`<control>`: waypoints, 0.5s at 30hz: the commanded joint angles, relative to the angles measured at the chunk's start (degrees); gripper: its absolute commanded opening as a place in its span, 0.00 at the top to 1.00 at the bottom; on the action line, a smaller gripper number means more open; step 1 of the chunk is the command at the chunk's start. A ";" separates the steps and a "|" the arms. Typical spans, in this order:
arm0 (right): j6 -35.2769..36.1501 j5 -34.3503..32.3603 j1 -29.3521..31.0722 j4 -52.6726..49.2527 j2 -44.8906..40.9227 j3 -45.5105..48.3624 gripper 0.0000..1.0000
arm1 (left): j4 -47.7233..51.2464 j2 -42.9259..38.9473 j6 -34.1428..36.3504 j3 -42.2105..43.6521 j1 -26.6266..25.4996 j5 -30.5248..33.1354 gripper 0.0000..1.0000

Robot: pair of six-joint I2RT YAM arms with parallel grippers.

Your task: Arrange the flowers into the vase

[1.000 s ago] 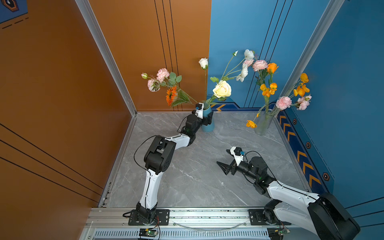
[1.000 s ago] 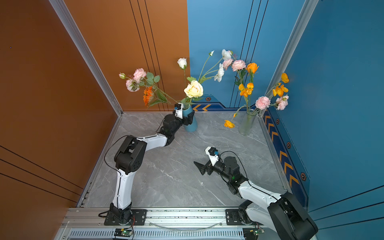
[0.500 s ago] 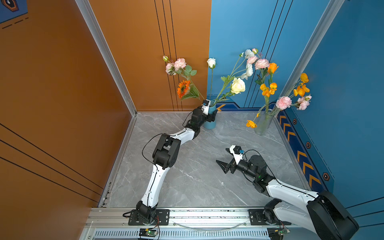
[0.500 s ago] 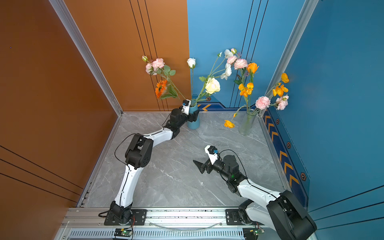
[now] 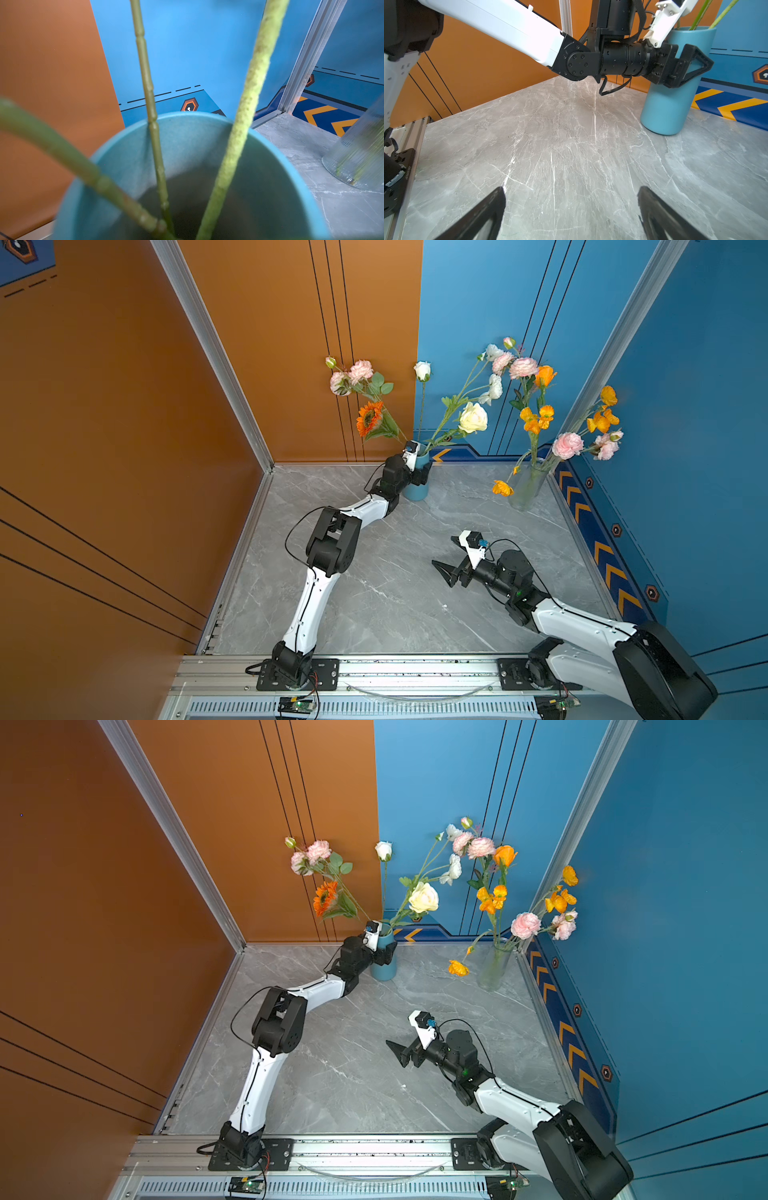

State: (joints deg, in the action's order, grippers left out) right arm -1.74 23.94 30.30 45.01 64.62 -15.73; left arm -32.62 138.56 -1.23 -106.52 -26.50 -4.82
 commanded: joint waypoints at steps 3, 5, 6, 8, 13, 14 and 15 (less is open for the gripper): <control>-0.28 1.28 -0.07 -0.80 0.16 -1.68 0.00 | -8.94 -2.06 0.85 -3.63 0.66 -0.54 0.80; -0.27 1.37 -0.07 -0.88 0.07 -1.68 0.00 | -8.91 -1.98 0.84 -3.34 0.66 -0.28 0.74; -0.29 1.37 -0.07 -0.88 -0.05 -1.68 0.00 | -8.95 -1.98 0.80 -3.21 0.67 -0.19 0.69; -0.28 1.45 -0.05 -1.05 -0.11 -1.63 0.00 | -8.90 -2.13 0.88 -2.79 0.60 -0.43 0.54; -0.20 1.53 -0.07 -1.15 0.04 -1.79 0.00 | -8.98 -2.59 2.37 -1.44 0.18 -0.11 0.29; -0.20 1.63 -0.07 -1.14 0.12 -1.84 0.00 | -8.99 -2.75 2.68 -1.12 0.07 0.26 0.25; -0.24 1.68 -0.07 -1.10 0.15 -1.94 0.00 | -8.97 -2.90 2.94 -0.78 -0.02 0.61 0.21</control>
State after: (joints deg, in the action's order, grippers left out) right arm -1.74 24.27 30.30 44.99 64.62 -15.92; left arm -32.36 138.56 -0.62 -106.45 -26.48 -4.80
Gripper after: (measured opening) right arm 0.998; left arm 0.863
